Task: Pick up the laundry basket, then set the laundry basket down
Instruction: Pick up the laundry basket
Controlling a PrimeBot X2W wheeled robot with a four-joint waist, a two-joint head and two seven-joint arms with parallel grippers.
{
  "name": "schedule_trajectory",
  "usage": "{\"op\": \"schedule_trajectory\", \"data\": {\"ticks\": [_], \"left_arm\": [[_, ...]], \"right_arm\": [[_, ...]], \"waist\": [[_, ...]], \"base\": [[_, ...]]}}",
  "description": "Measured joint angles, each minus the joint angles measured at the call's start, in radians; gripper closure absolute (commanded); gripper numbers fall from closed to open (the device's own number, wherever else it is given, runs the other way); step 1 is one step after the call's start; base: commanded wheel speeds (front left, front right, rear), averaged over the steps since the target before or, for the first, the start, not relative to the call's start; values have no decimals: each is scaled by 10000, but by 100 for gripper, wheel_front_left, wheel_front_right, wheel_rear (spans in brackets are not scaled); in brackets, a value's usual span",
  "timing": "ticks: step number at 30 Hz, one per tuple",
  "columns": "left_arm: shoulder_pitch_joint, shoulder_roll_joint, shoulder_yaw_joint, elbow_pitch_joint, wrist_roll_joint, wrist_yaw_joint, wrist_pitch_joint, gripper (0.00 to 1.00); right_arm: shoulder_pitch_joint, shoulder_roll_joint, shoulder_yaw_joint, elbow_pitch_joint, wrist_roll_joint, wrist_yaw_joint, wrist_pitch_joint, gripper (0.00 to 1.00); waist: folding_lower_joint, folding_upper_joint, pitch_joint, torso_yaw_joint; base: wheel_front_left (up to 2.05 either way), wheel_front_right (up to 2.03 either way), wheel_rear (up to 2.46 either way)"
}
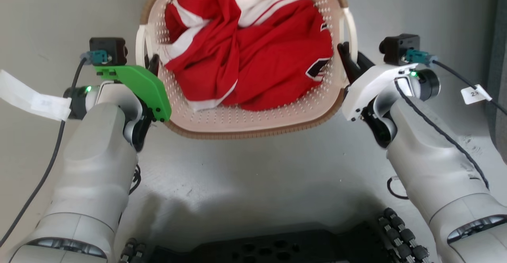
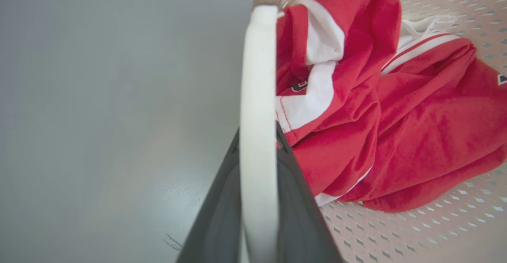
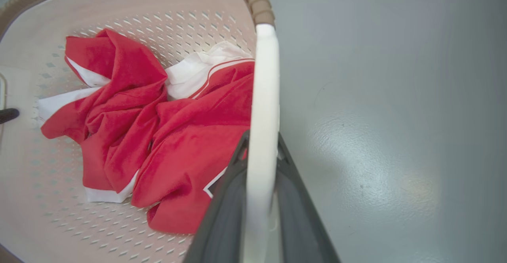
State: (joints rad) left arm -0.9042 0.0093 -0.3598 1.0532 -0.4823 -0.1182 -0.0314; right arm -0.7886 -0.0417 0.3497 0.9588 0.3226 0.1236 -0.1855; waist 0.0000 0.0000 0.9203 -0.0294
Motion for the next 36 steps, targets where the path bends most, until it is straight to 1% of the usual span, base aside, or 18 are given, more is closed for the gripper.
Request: {"op": "schedule_trajectory", "data": {"ticks": [3, 6, 14, 19, 25, 27, 33, 36], "left_arm": [[1, -31, 33, 157, -109, -19, 140, 100], [14, -115, 59, 479, -493, -52, 433, 100], [35, -211, -10, 957, -692, -136, 840, 100], [57, -263, -54, 1072, -907, -138, 1028, 100], [344, -278, -240, 1200, -1388, -140, 1551, 100], [526, -276, -318, 1212, -1699, -140, 1785, 100], [841, -242, -497, 1149, -2328, -138, 2452, 100], [917, -240, -606, 1126, -2462, -138, 2686, 100]], "right_arm": [[0, 31, 33, 155, 117, 15, 2, 100], [-1, 38, 115, 410, 293, 81, 52, 100], [-1, 104, 232, 1072, 546, 111, 535, 100], [0, 153, 176, 1409, 917, 119, 826, 100], [7, 186, 238, 1837, 1118, 173, 1411, 100], [22, 205, 301, 1954, 1187, 173, 1632, 100], [188, 180, 525, 1987, 1718, 171, 2176, 100], [302, 151, 627, 1981, 1893, 171, 2418, 100]], "waist": [[0, 0, -129, 17], [0, 0, -357, 33], [0, 0, -1114, 68], [0, 0, -1641, 86], [0, 0, -2320, 89], [0, 0, -2552, 83], [-1, 0, -3269, 45], [0, 0, -3621, 32]], "base": [[0, 0, 0], [0, 0, 0], [0, 0, 0], [0, 0, 0], [0, 0, 0], [0, 0, 0], [0, 0, 0], [0, 0, 0]]}}
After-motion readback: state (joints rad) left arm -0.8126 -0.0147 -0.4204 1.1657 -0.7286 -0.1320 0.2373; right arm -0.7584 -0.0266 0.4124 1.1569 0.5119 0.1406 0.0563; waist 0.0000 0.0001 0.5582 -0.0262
